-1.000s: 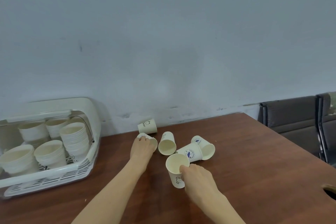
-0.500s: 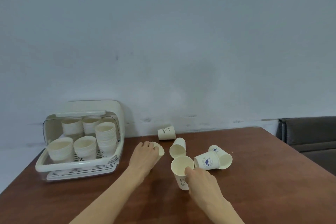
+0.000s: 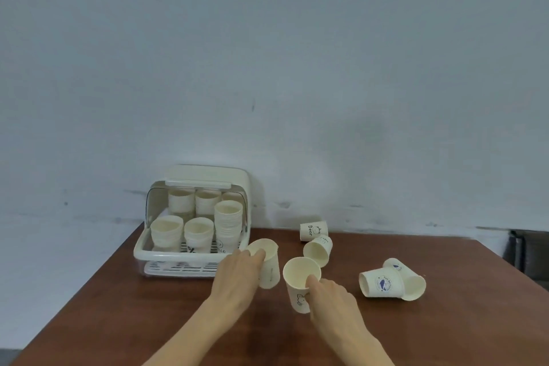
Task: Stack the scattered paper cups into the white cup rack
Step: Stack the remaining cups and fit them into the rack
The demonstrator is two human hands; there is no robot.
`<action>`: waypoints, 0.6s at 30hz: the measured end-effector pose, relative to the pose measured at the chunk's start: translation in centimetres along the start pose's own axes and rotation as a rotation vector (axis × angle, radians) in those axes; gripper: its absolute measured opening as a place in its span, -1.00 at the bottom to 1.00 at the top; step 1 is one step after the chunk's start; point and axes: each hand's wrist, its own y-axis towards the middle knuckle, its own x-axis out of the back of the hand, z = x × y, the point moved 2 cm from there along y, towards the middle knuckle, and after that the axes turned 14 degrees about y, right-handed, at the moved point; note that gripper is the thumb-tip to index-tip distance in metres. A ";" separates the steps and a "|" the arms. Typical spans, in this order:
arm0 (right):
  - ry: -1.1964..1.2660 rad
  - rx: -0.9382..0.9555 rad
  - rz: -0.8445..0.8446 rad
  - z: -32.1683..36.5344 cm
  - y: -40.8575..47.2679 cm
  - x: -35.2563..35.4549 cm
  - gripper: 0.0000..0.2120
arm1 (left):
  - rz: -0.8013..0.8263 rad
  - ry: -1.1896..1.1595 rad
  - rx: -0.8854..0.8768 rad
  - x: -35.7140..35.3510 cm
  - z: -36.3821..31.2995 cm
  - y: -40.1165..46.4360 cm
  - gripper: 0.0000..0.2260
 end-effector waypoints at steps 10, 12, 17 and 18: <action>0.092 0.161 -0.087 5.6 2.2 -0.3 -0.87 | -0.154 -0.265 0.162 1.1 6.1 -3.5 -0.85; 0.120 0.194 -0.121 6.9 2.9 -0.6 -0.84 | -0.167 -0.303 0.197 1.0 7.3 -4.2 -0.85; 0.171 0.246 -0.163 10.3 4.9 -1.1 -0.80 | -0.171 -0.331 0.291 0.5 10.0 -5.7 -0.88; 0.172 0.256 -0.166 11.1 5.3 -1.2 -0.79 | -0.164 -0.335 0.307 0.3 10.5 -6.0 -0.88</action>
